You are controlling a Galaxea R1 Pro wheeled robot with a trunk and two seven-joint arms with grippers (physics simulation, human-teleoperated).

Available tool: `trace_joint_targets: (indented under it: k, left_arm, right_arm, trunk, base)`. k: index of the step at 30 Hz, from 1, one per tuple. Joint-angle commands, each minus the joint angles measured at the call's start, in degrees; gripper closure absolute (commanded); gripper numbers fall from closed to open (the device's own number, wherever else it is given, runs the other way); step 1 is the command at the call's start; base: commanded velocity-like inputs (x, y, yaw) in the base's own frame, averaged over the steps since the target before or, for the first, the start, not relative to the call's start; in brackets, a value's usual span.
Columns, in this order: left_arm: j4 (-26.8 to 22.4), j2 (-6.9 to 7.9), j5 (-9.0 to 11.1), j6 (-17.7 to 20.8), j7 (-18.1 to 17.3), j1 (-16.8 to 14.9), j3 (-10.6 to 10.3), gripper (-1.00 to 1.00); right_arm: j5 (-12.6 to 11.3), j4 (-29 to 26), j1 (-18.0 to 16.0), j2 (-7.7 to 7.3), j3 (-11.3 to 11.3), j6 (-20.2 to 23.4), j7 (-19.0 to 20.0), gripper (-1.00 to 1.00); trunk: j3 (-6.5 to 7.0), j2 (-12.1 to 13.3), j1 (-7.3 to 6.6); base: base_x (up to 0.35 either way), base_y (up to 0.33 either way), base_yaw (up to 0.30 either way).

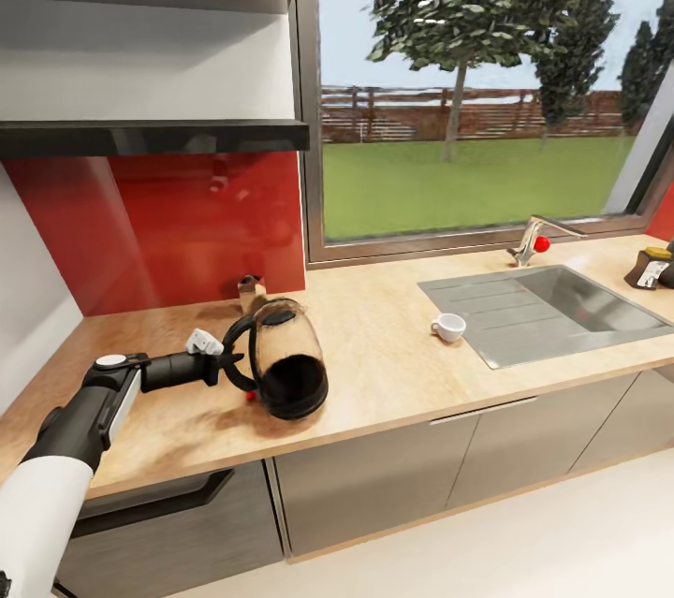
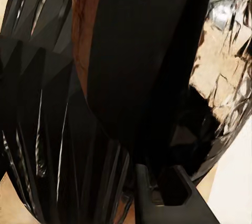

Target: Set up a coffee station on the kitchen countertop: keep the coffee maker on the countertop, move the bottle of coffee from the kitchen shelf to the counter next to the coffee maker, place a paper coffee filter on top of the coffee maker, put the saucer next to the coffee maker with the coffee cup on the saucer, and place the electric kettle next to the coffee maker.

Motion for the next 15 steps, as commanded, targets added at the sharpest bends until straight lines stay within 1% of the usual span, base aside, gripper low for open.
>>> trace_joint_targets:
  k: [1, 5, 6, 8, 9, 10, 12, 15]
  left_arm:
    - [-0.22, -0.25, -0.24, 0.58, -0.37, -0.18, 0.13, 1.00]
    - [-1.55, -1.85, -0.24, 1.85, -0.23, -1.31, -0.08, 1.00]
    - [-2.52, -2.33, -0.26, 3.76, -0.19, -2.44, -0.10, 1.00]
    - [-4.01, -2.72, -0.26, 6.05, -0.22, -3.48, -0.11, 1.00]
    - [-4.48, -2.80, -0.26, 6.58, -0.23, -3.69, -0.11, 1.00]
    - [-6.15, -3.07, -0.25, 8.01, -0.24, -4.10, -0.13, 1.00]
    - [-8.27, -3.27, -0.25, 9.35, -0.20, -4.35, -0.17, 1.00]
    - [-9.79, -3.40, -0.26, 10.19, -0.17, -4.48, -0.20, 1.00]
  right_arm:
    - [0.41, 0.02, -0.05, -0.01, -0.03, -0.18, 0.12, -1.00]
    - [0.40, 0.02, -0.05, 0.01, -0.19, -0.11, 0.12, -1.00]
    - [0.40, 0.02, -0.05, 0.01, -0.69, -0.10, 0.12, -1.00]
    - [0.40, -0.01, -0.05, 0.01, -2.02, -0.07, 0.12, -1.00]
    - [0.40, -0.03, -0.05, 0.01, -2.40, -0.06, 0.12, -1.00]
    - [0.44, -0.13, -0.05, 0.01, -3.26, -0.07, 0.12, -1.00]
    - [0.47, -0.80, -0.05, 0.01, -3.83, -0.07, 0.12, -1.00]
    - [0.48, -2.08, -0.05, 0.01, -4.15, -0.07, 0.12, -1.00]
  trunk:
    - [-0.13, -0.13, 0.03]
    - [-0.13, -0.13, 0.03]
    - [-0.13, -0.13, 0.03]
    - [-0.13, -0.13, 0.03]
    - [-0.13, -0.13, 0.03]
    - [-0.13, -0.13, 0.03]
    - [-0.13, -0.13, 0.03]
    - [-0.13, -0.13, 0.03]
  base:
    - [0.000, 0.000, 0.000]
    - [0.000, 0.000, 0.000]
    - [0.000, 0.000, 0.000]
    - [0.000, 0.000, 0.000]
    - [0.000, 0.000, 0.000]
    - [0.000, 0.000, 0.000]
    - [0.000, 0.000, 0.000]
    - [0.000, 0.000, 0.000]
